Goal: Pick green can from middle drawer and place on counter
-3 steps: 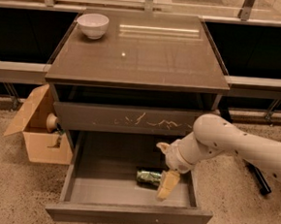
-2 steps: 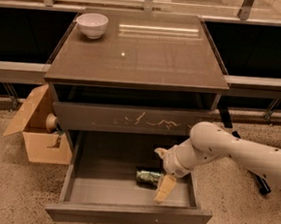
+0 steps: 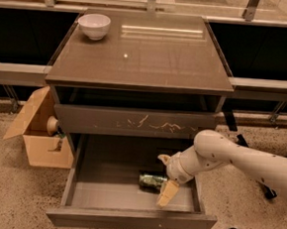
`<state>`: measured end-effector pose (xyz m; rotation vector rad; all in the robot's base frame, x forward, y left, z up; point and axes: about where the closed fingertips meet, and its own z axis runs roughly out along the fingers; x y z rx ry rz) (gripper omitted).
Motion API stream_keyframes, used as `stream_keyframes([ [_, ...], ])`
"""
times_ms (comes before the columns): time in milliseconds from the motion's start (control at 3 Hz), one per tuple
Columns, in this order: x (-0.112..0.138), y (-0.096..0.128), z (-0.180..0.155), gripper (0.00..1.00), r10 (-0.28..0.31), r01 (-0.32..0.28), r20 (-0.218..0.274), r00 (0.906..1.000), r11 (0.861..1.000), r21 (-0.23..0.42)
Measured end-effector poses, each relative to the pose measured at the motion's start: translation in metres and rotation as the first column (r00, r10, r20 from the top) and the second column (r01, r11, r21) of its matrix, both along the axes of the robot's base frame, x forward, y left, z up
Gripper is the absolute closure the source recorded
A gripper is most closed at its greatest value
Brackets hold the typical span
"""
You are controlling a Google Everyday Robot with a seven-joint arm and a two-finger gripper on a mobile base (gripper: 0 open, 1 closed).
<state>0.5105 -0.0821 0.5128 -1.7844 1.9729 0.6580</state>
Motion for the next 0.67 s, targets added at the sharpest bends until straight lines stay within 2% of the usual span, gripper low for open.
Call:
stream_keyframes([
  [333,0.01,-0.003,-0.013,0.0,0.001,-0.001,0.011,0.9999,1.0,-0.019],
  [667,0.035,-0.01,-0.031,0.0,0.012,-0.01,0.051,0.9986,1.0,-0.029],
])
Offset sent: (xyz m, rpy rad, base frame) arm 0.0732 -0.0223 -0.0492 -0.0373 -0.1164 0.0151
